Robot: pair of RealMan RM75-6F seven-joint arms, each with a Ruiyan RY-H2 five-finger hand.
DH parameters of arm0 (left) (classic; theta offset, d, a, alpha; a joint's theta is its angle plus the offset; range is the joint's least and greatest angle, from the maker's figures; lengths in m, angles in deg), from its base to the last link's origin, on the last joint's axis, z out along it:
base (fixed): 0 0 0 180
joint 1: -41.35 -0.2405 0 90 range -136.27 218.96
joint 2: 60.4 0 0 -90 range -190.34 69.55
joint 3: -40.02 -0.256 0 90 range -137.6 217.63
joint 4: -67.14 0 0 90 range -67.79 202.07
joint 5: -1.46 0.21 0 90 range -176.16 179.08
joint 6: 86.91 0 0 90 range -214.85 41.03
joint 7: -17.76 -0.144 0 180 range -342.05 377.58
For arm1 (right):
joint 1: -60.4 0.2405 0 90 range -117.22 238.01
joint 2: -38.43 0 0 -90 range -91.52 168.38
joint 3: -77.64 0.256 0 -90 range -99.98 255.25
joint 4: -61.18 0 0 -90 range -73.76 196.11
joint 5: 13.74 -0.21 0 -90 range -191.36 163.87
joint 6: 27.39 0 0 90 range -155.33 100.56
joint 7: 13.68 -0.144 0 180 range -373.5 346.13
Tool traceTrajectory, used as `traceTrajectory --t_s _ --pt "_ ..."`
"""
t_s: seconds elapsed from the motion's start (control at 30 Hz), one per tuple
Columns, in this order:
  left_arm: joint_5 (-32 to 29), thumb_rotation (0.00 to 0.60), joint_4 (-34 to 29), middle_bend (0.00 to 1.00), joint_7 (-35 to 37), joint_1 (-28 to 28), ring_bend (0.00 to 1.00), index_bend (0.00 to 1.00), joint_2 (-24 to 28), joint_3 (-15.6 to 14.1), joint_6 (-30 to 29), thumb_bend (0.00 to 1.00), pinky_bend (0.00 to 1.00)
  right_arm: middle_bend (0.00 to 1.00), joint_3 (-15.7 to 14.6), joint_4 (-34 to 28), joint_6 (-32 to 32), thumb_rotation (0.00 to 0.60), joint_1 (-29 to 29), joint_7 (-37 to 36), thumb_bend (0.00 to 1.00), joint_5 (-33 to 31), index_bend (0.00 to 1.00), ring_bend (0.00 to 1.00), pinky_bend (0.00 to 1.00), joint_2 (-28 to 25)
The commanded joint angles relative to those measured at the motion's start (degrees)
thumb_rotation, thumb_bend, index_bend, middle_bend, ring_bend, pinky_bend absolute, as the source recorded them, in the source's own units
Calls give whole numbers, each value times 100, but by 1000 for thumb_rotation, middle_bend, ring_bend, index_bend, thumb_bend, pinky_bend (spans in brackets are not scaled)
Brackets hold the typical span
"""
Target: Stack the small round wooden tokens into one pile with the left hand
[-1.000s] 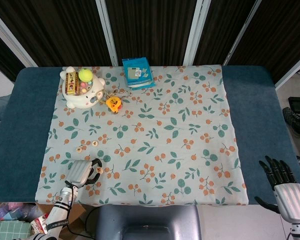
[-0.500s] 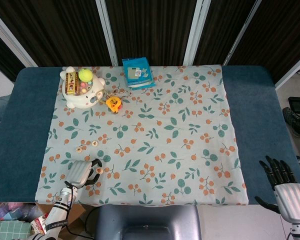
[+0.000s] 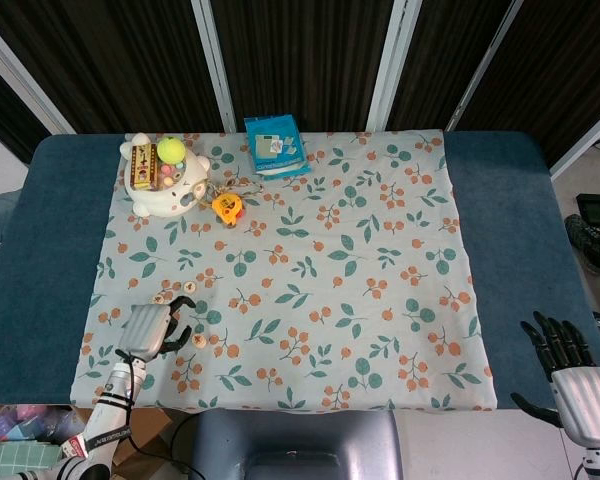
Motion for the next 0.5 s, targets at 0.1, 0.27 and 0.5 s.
traceTrajectory --t_s 0.1,0.27,0.5 --pt "-598 600 570 1000 72 149 1000 361 11 334 278 401 1000 0 -3 8 -2 600 -2 16 205 10 0 0 27 10" --pt "-908 600 1212 1000 46 257 1000 361 -256 393 507 400 1000 0 1 -2 28 600 7 55 205 -7 0 0 27 21" --pt "-1014 600 1841 1000 171 353 1000 364 -568 412 702 401 1000 0 21 -16 49 600 14 62 205 -50 0 0 27 16"
